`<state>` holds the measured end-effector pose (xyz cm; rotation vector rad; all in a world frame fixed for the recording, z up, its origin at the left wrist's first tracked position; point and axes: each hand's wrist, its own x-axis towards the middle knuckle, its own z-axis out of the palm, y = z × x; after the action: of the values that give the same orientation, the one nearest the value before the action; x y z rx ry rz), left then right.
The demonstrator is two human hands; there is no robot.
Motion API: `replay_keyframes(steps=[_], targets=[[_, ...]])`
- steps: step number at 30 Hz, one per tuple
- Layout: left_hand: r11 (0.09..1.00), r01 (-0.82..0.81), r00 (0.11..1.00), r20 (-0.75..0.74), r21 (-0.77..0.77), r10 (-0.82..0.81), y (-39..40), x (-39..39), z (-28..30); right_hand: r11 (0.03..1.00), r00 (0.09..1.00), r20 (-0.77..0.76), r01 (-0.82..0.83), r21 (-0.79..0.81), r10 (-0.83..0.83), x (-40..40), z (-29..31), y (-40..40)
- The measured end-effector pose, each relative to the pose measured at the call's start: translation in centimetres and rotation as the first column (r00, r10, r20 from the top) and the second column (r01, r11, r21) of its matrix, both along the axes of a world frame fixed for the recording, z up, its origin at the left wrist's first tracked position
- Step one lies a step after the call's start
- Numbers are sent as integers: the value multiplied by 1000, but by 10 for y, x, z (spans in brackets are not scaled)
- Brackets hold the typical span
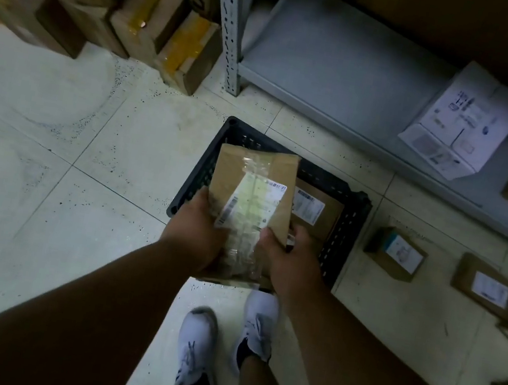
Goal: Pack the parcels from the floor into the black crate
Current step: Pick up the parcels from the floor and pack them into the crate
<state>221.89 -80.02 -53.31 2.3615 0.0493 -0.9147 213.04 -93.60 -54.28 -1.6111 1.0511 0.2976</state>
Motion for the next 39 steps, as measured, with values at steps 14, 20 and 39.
replay_keyframes(steps=[14,20,39], targets=[[865,446,893,-49,231,-448,-14,92,-193,990,991,15,137,-40,-136,80,-219,12],[743,558,778,79,370,-624,4,97,-221,999,999,-30,29,-34,-30,95,-253,32],[508,762,592,-114,401,-798,-37,117,-160,975,940,-310,-189,-115,146,155,-187,12]])
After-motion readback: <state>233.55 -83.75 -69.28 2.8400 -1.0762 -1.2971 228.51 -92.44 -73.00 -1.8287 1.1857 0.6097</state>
